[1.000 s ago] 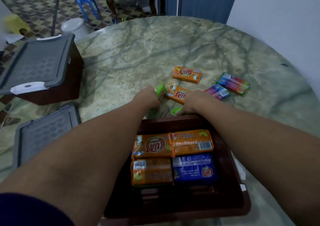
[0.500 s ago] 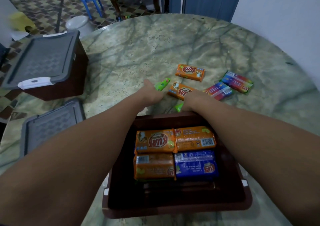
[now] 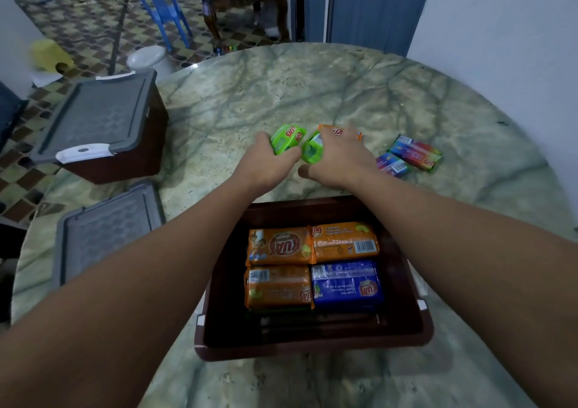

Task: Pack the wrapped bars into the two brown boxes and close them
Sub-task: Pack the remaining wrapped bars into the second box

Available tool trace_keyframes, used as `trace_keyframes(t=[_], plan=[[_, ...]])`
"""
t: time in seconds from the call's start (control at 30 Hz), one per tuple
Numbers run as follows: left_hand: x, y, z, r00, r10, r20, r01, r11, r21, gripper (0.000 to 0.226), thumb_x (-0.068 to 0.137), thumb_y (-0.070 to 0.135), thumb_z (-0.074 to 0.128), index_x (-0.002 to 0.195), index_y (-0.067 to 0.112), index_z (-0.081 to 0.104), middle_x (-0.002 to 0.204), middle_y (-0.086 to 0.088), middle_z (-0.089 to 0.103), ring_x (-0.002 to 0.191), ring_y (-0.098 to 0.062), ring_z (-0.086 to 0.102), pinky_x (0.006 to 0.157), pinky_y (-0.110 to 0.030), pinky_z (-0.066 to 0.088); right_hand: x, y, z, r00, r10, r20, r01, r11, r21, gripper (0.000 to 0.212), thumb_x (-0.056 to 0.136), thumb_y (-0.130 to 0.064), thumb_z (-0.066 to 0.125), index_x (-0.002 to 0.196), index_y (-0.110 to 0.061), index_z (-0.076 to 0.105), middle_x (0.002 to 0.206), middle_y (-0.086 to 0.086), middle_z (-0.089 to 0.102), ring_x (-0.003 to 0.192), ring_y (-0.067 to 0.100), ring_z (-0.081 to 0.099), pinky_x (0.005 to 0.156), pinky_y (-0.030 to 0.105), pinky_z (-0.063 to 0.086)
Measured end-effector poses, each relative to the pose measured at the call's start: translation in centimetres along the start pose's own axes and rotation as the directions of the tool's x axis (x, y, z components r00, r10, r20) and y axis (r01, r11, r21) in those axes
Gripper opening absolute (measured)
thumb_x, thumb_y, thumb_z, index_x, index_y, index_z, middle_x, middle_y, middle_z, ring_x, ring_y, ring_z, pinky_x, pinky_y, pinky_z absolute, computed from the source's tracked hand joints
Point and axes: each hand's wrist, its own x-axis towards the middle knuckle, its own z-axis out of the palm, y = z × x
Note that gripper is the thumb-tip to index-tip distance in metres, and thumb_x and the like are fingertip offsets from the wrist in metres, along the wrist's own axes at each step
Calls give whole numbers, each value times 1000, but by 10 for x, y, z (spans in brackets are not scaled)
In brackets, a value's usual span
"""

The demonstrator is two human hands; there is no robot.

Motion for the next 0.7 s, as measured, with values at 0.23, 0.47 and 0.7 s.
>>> trace_keyframes(t=[0.23,0.47,0.7], plan=[[-39,2,-14,992,94,-81,-91,995,49,47,80,50,61,112,18,47,99,-3,61,84,-19,61,63,-35,45,-35,-6,-14,994,-53,-97,52,999,-18,90,72,-74,70,140,-22,43,137,16,39,119,41,55,89,46,50],[-90,-9,-13,968,206,-144,-191,975,114,53,71,61,57,108,24,46,100,-2,57,87,-21,59,70,-39,50,-81,-8,-7,979,-103,-174,103,995,-7,94,73,-67,73,149,-28,35,141,14,36,123,41,52,93,48,50],[-137,-47,4,954,277,-117,-241,937,253,53,74,53,64,115,24,45,105,-1,51,97,-24,52,78,-42,48,-130,7,18,942,-223,-252,228,974,-12,92,71,-58,71,150,-26,36,126,8,41,114,35,52,82,43,53]])
